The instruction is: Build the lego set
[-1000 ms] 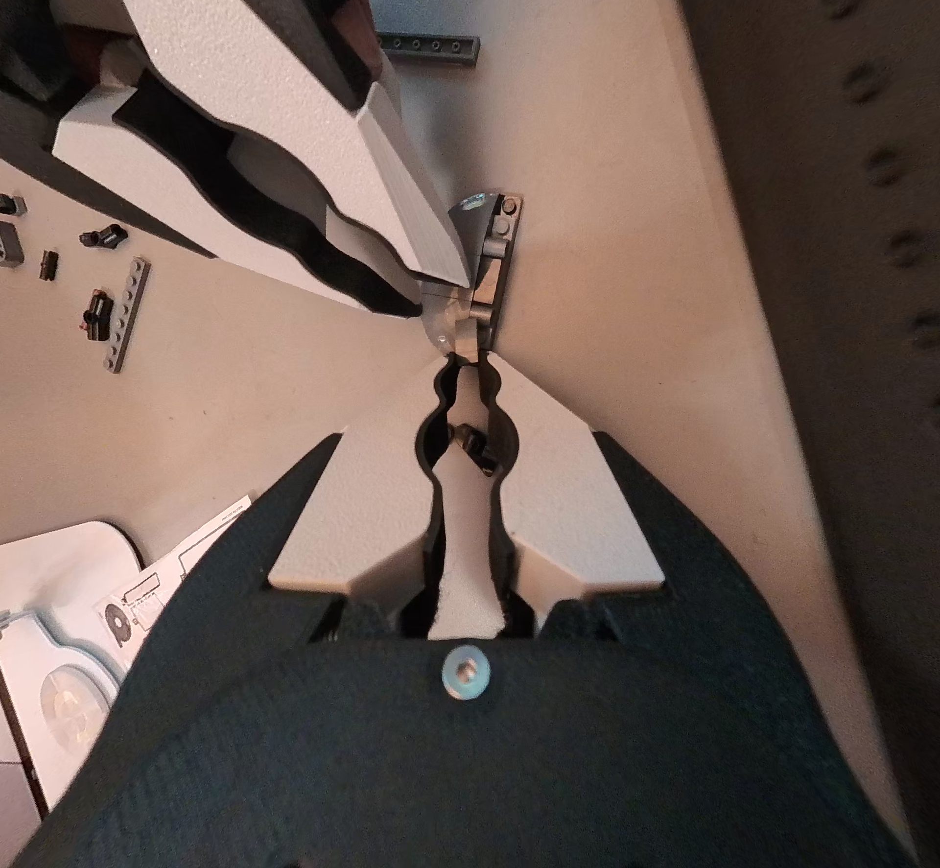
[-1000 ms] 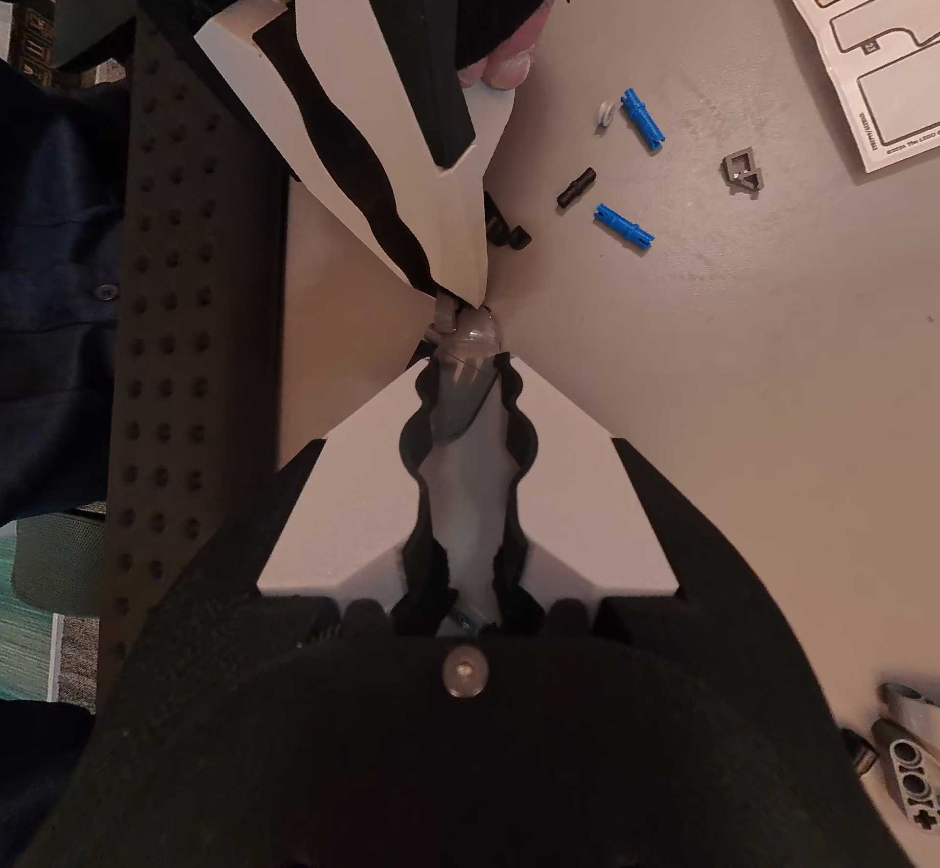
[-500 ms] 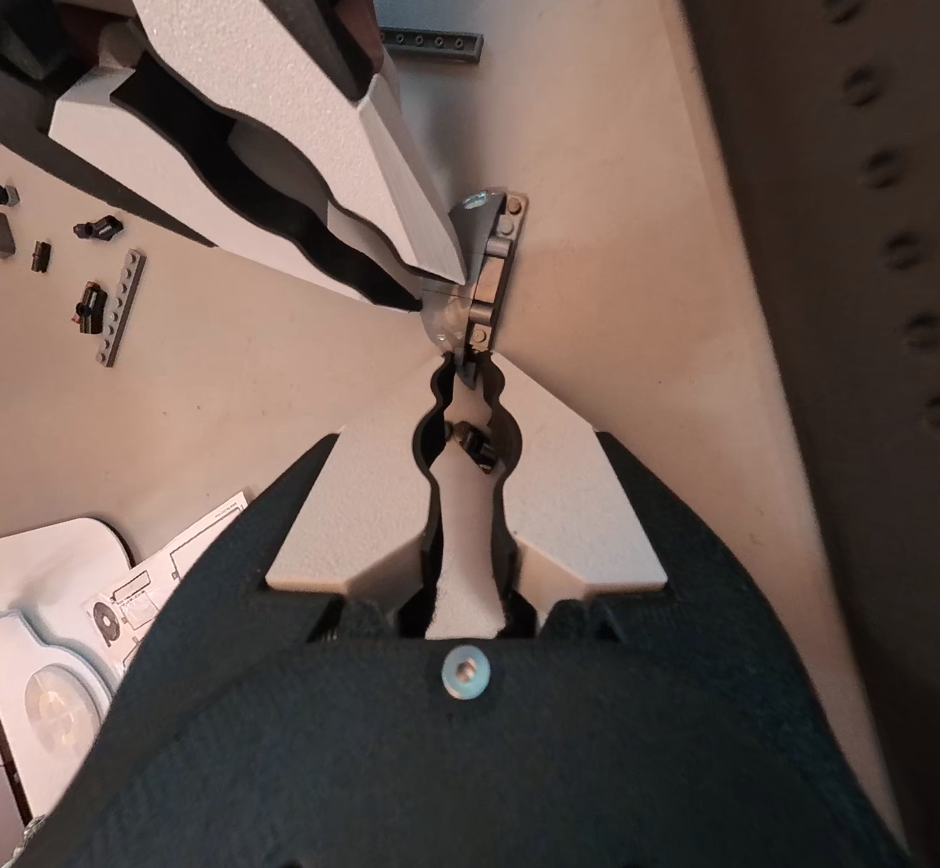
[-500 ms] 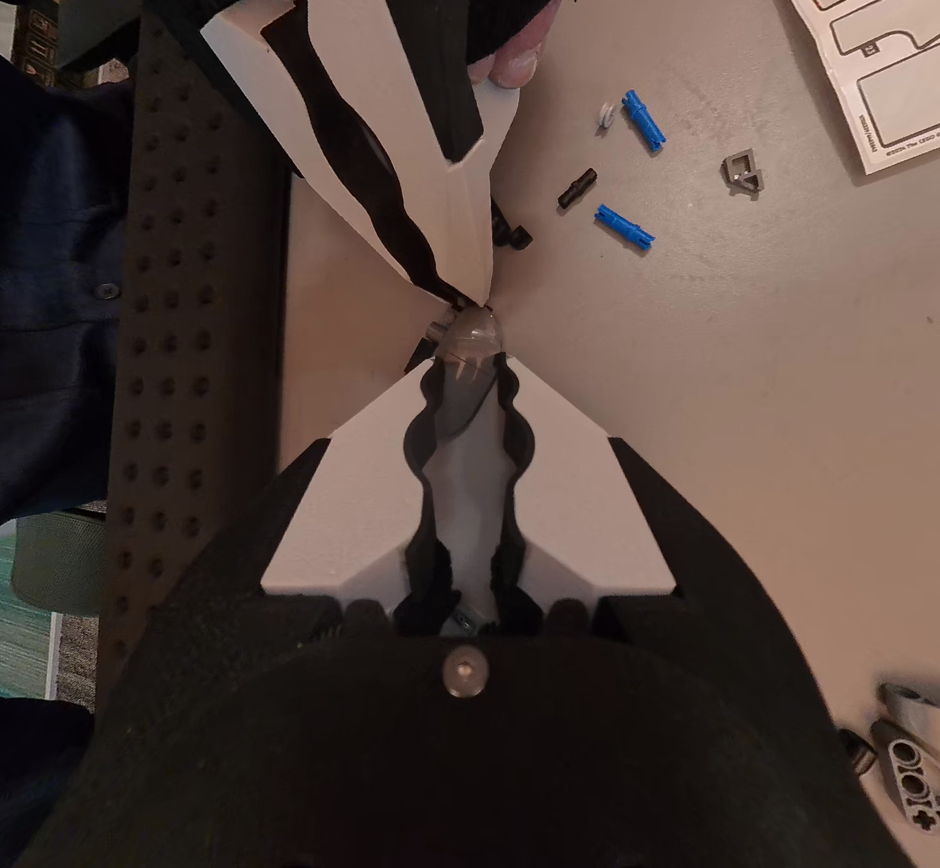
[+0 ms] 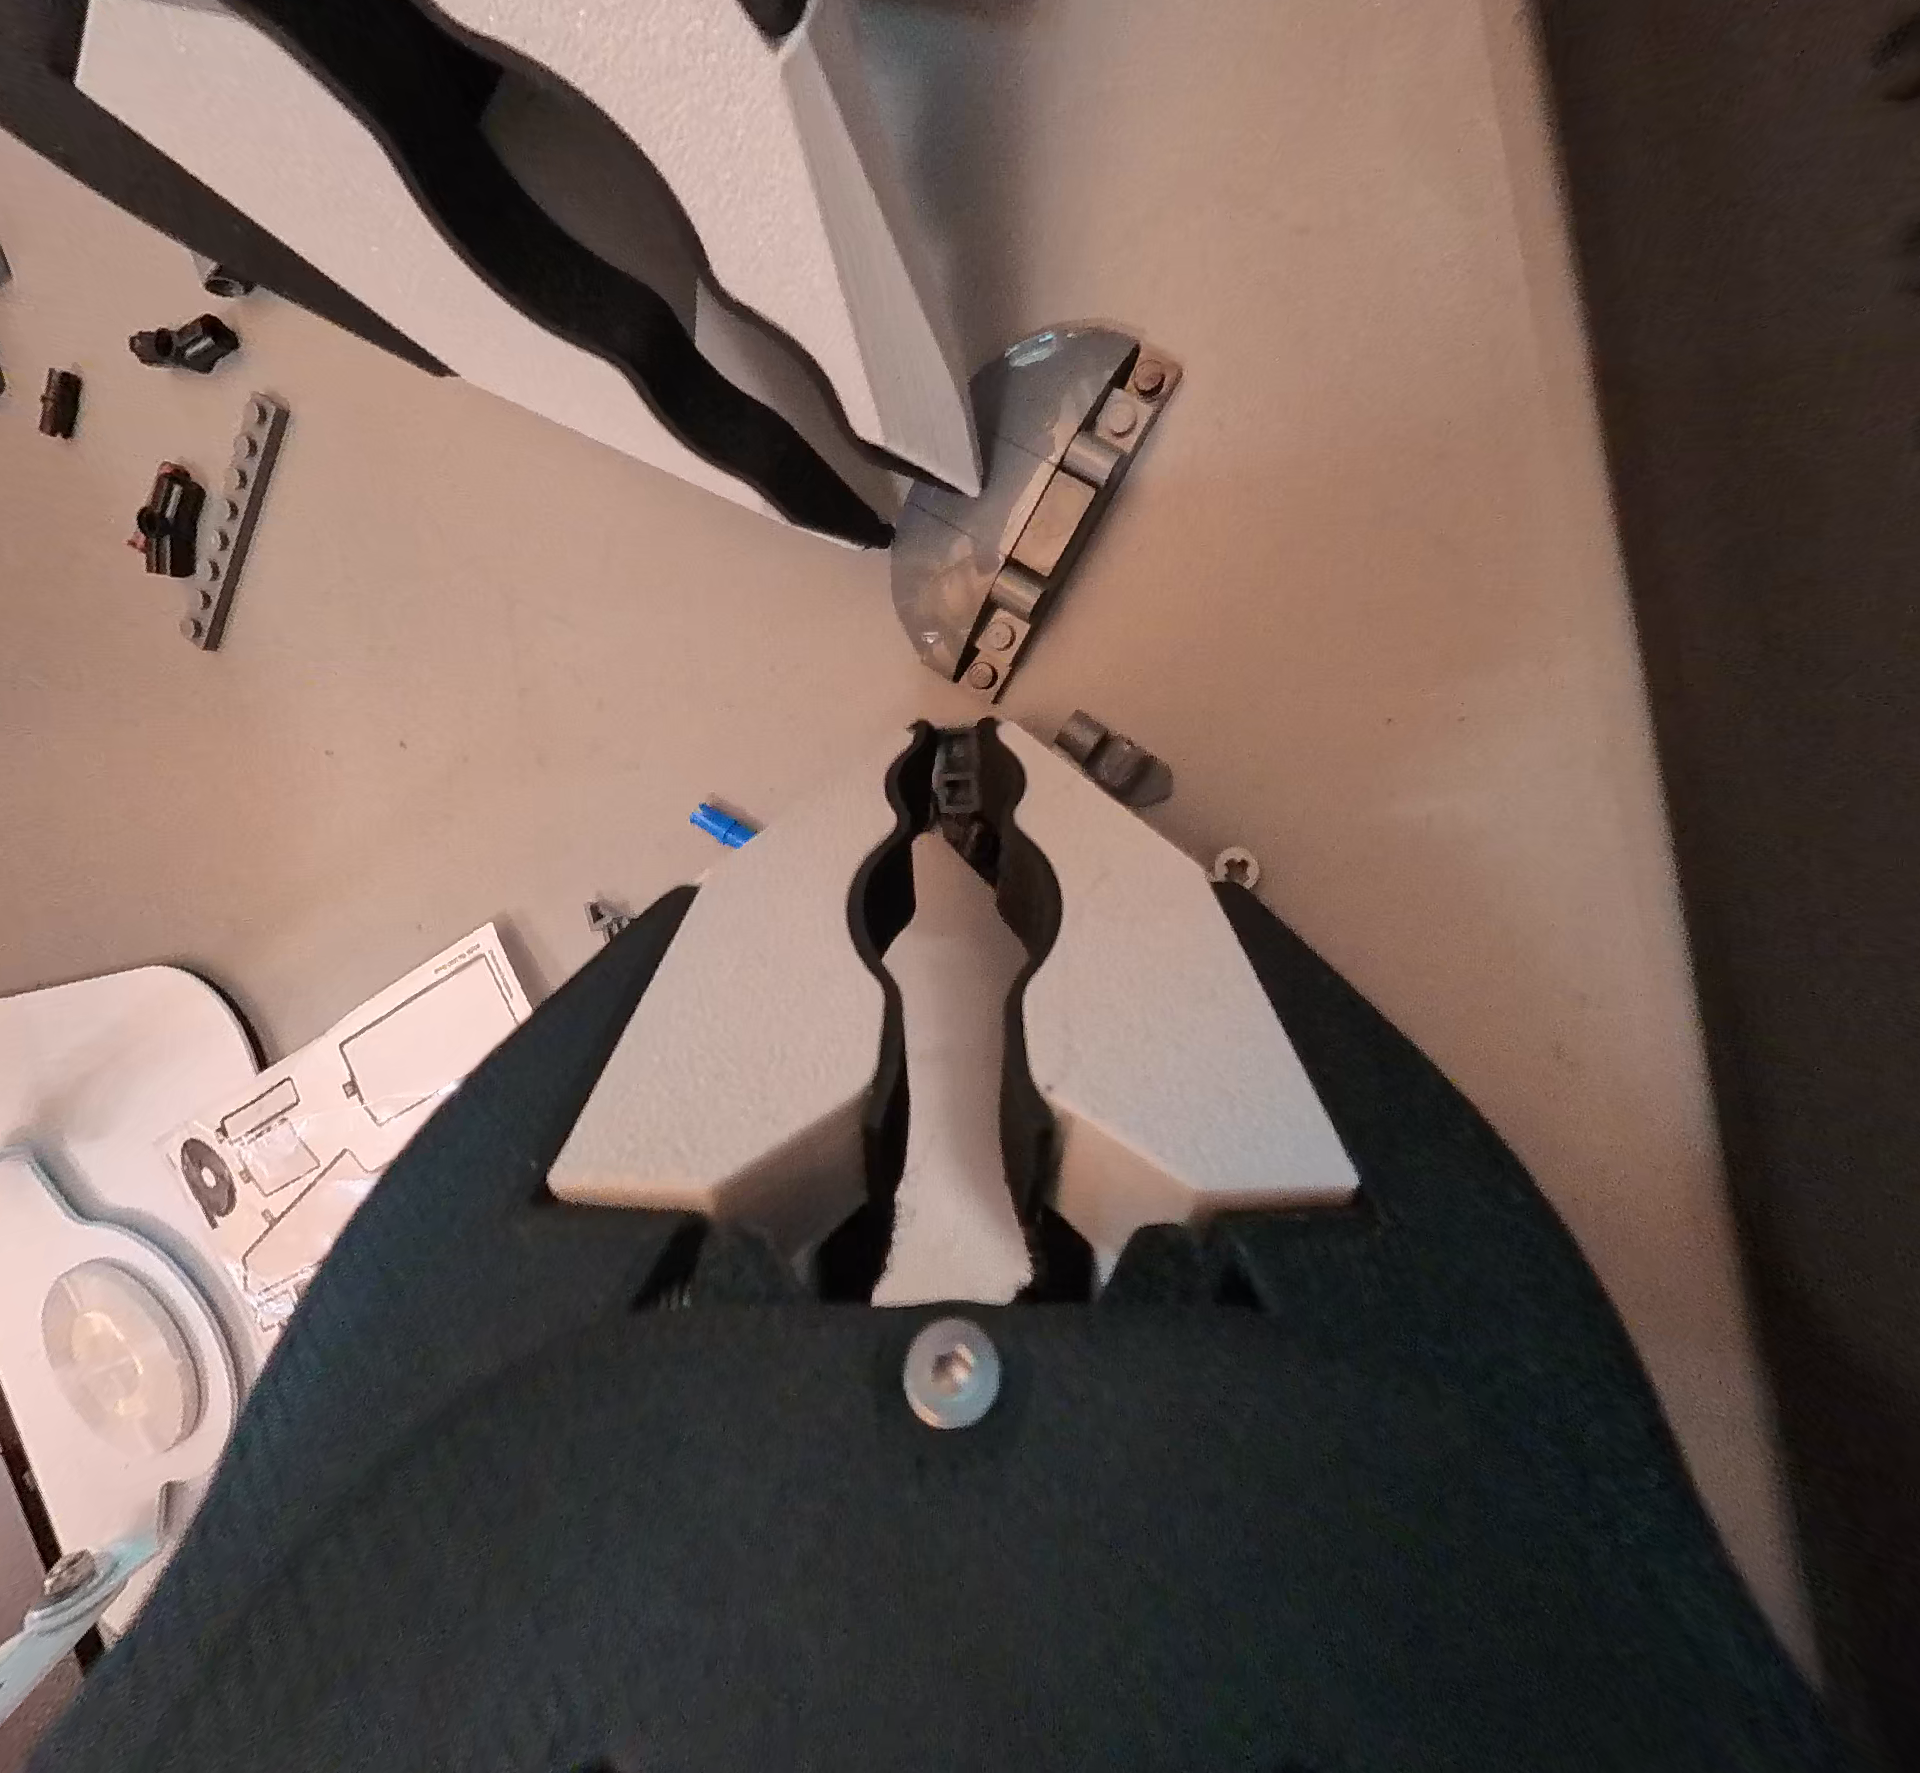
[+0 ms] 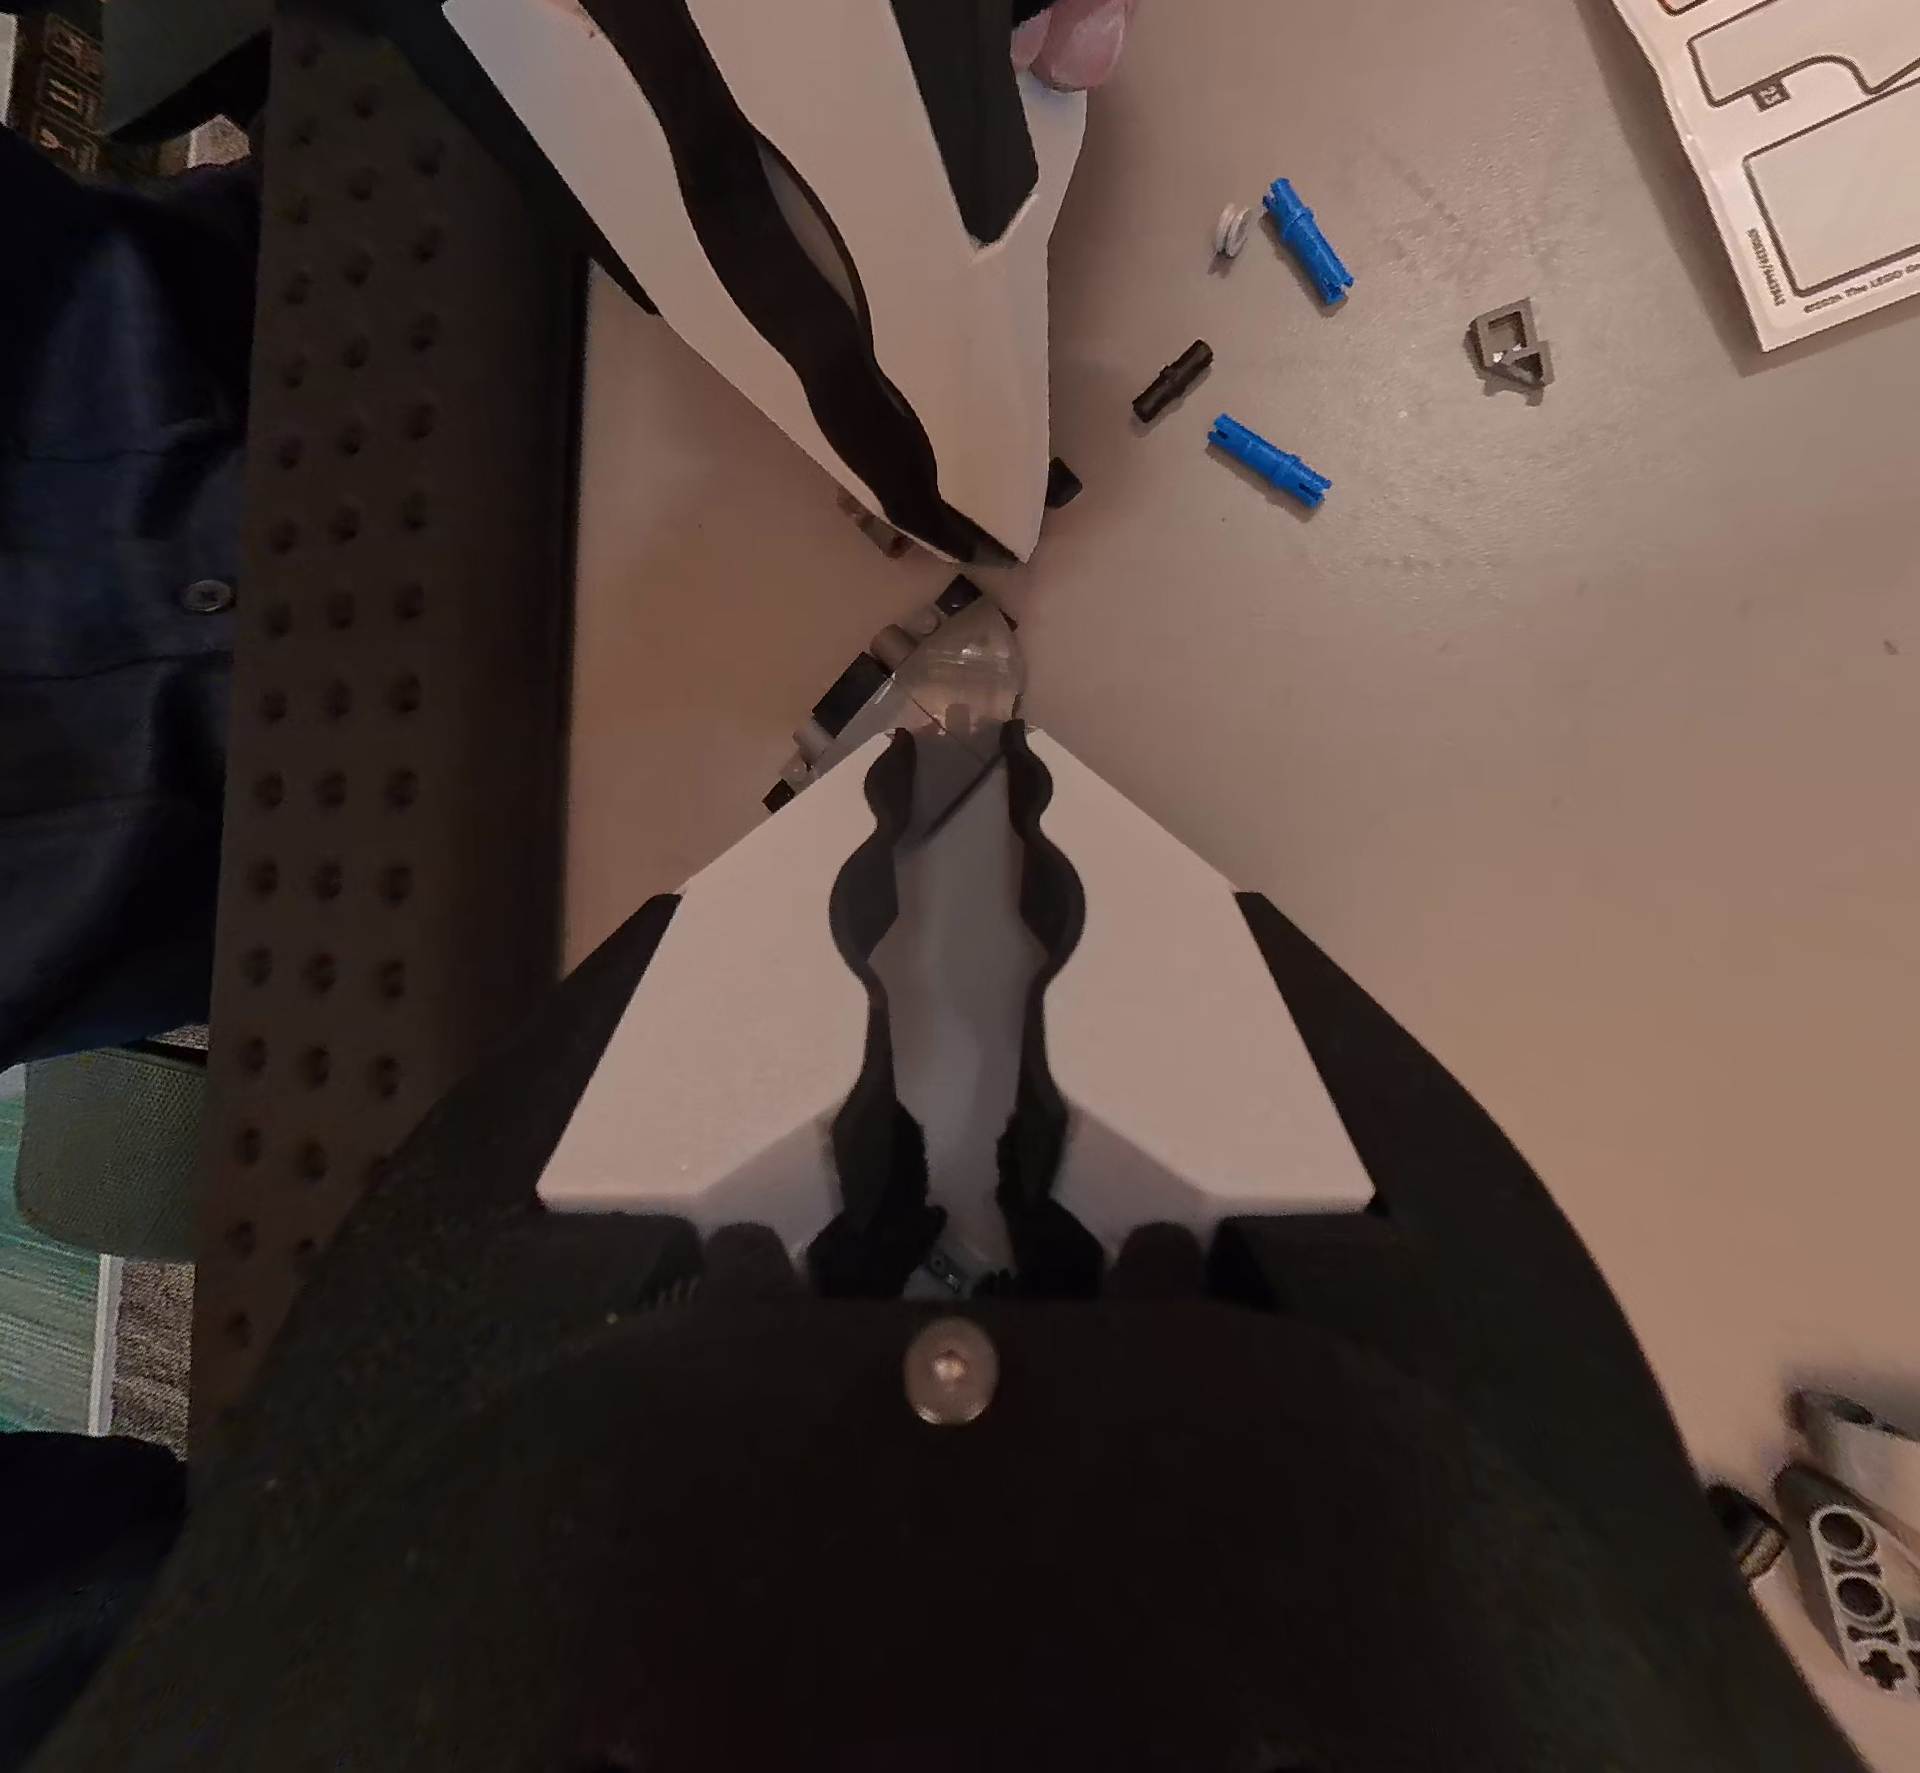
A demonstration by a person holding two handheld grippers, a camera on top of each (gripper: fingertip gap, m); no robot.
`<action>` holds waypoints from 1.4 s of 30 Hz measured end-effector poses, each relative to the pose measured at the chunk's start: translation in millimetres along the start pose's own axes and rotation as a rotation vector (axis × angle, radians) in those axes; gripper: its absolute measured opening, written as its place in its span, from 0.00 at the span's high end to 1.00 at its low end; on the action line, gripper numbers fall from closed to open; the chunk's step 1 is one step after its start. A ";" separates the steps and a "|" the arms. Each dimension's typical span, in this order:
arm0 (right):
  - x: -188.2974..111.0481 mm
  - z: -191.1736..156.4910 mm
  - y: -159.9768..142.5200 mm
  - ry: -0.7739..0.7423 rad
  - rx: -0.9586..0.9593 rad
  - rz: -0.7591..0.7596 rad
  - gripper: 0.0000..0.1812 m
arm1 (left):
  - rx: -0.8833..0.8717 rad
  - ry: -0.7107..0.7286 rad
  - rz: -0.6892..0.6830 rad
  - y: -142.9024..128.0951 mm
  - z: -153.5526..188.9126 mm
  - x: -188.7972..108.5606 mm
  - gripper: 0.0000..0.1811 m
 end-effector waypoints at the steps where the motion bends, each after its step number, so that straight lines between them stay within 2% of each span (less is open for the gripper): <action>1: 0.0 -0.1 0.1 0.000 -0.001 0.000 0.91 | -0.001 0.002 -0.002 -0.6 -0.2 -0.3 0.97; 11: 0.4 -0.1 0.3 0.001 -0.003 0.002 0.91 | -0.071 -0.017 -0.035 -9.3 -2.5 -4.9 0.93; 18: -1.6 -0.8 2.7 0.010 -0.001 0.028 0.91 | -0.062 -0.011 -0.028 -8.6 -2.7 -4.0 0.97; 23: -8.0 2.8 7.4 0.033 0.052 0.114 0.90 | -0.033 0.067 -0.023 -4.1 -7.0 -5.2 0.97; 32: -19.6 10.7 12.4 0.109 0.171 0.261 0.90 | 0.064 0.308 0.040 17.9 -17.1 -11.3 0.97; 42: -29.8 11.6 15.8 0.138 0.181 0.350 1.00 | 0.106 0.408 0.072 20.8 -21.1 -20.2 0.97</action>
Point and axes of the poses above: each gripper's, where its closed fingertips meet, x out along the fingers, y out of its top, z = x × y across the jaws, the point moved 7 cm from there along -x, back along the fingers, and after that the axes turned 1 degree about -z, right-handed, at the moved point
